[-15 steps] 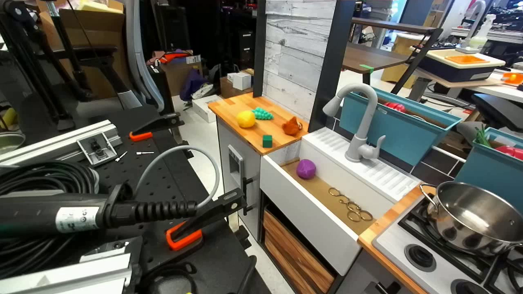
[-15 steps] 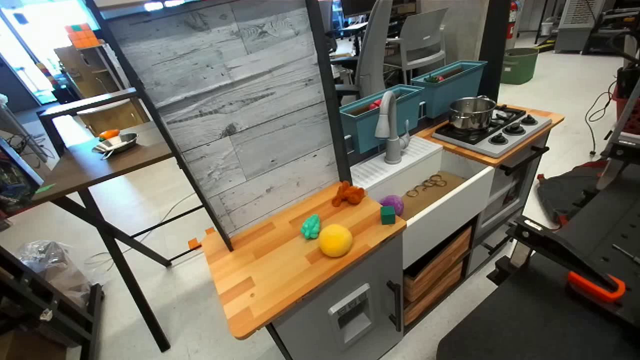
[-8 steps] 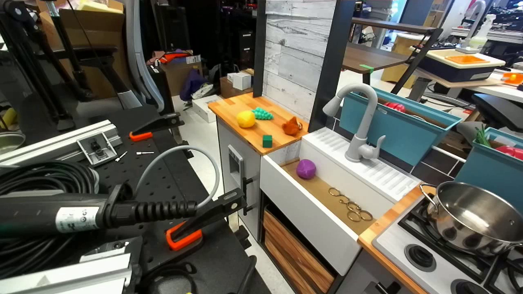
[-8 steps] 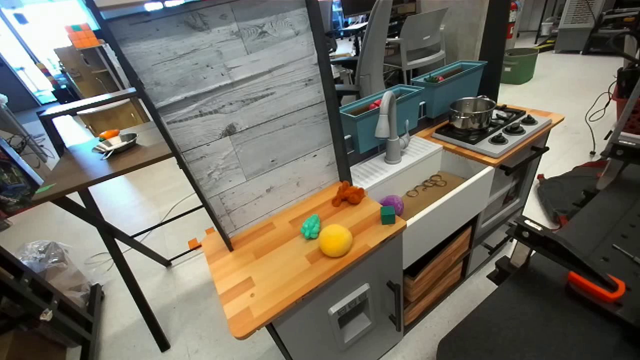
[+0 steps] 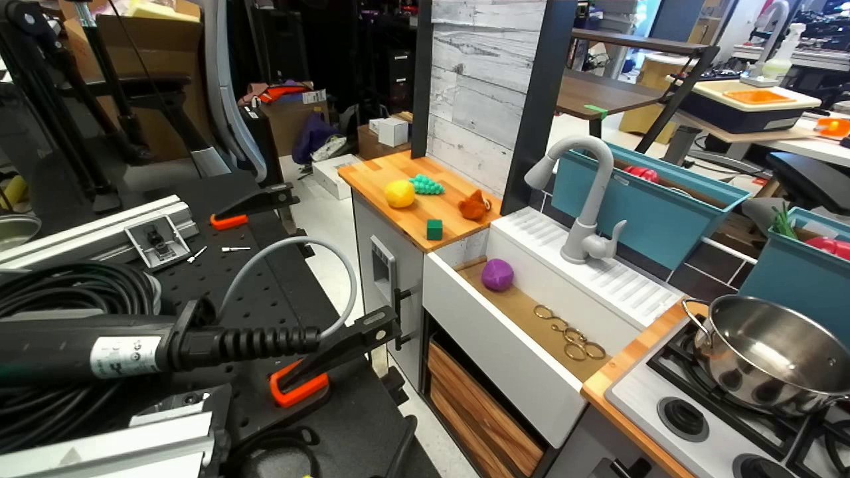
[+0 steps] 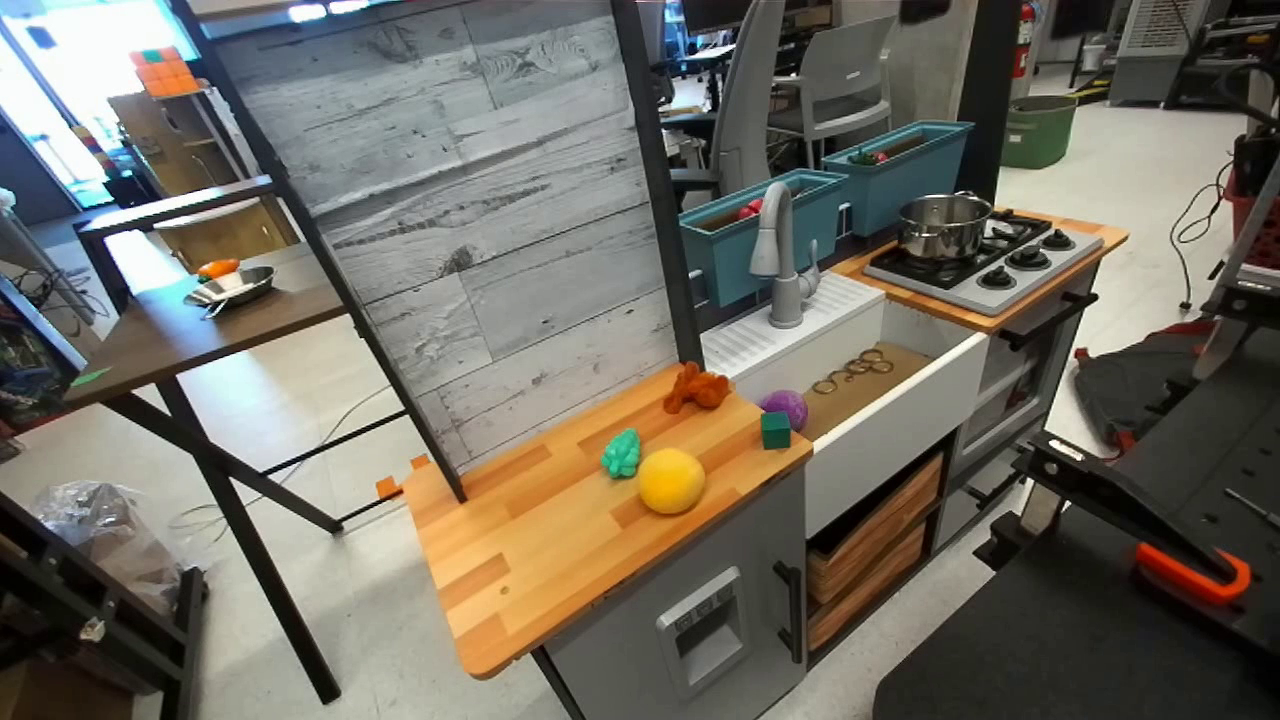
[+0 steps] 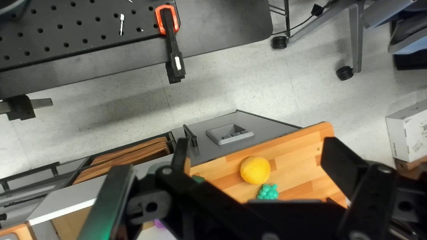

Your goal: Move the yellow plush toy to the left

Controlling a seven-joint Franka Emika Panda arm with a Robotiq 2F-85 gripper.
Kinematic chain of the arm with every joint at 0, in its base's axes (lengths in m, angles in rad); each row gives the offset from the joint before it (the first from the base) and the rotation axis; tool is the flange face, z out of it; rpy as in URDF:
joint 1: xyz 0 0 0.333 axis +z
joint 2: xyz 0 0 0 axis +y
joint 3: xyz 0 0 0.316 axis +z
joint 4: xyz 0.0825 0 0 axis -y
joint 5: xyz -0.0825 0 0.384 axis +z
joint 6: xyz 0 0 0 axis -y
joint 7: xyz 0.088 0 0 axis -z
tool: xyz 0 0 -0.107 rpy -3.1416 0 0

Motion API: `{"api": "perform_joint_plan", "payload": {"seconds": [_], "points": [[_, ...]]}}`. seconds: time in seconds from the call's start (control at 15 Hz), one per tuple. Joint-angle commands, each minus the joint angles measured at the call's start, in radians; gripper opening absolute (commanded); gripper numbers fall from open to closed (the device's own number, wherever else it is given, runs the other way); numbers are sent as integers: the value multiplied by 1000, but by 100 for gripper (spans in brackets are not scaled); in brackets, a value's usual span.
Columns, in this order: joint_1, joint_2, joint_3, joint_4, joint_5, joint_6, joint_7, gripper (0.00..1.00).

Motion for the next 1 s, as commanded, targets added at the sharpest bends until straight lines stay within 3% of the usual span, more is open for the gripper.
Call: {"api": "perform_joint_plan", "payload": {"seconds": [0.0, 0.47, 0.93], "points": [[4, 225, 40, 122, -51, 139, 76, 100], [102, 608, 11, 361, -280, 266, 276, 100], [238, 841, -46, 559, -378, 345, 332, 100]]}}
